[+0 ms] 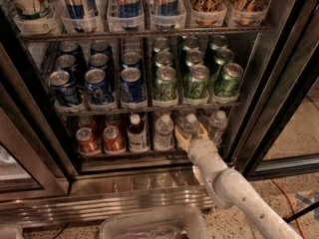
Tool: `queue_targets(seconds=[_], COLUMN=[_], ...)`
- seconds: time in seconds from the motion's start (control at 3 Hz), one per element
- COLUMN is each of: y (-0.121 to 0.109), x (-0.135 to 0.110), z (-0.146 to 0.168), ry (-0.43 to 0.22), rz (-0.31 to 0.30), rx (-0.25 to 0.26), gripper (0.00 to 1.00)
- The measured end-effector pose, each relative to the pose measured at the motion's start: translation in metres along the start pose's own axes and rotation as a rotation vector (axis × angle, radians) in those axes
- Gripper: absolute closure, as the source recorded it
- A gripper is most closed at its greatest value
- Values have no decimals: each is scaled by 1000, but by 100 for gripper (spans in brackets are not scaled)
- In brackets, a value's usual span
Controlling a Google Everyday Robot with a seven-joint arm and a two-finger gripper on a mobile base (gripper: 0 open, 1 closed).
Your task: Pick water bottle from bottom shelf of fridge
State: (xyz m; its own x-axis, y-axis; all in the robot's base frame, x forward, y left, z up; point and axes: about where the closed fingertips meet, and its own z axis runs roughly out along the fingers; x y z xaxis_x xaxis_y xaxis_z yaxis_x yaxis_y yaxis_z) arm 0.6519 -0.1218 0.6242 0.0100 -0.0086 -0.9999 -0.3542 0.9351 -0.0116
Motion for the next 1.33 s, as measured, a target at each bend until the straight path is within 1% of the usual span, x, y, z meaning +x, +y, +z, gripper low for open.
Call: queue_targets(seconds=[0.33, 0.67, 1.0, 1.33], y=[0, 0, 0, 2], x=[0, 0, -1, -10], z=[0, 0, 0, -4], ry=[0, 0, -4, -33], rz=[0, 0, -2, -15], rx=[0, 0, 0, 3], gripper=[89, 100, 100, 100])
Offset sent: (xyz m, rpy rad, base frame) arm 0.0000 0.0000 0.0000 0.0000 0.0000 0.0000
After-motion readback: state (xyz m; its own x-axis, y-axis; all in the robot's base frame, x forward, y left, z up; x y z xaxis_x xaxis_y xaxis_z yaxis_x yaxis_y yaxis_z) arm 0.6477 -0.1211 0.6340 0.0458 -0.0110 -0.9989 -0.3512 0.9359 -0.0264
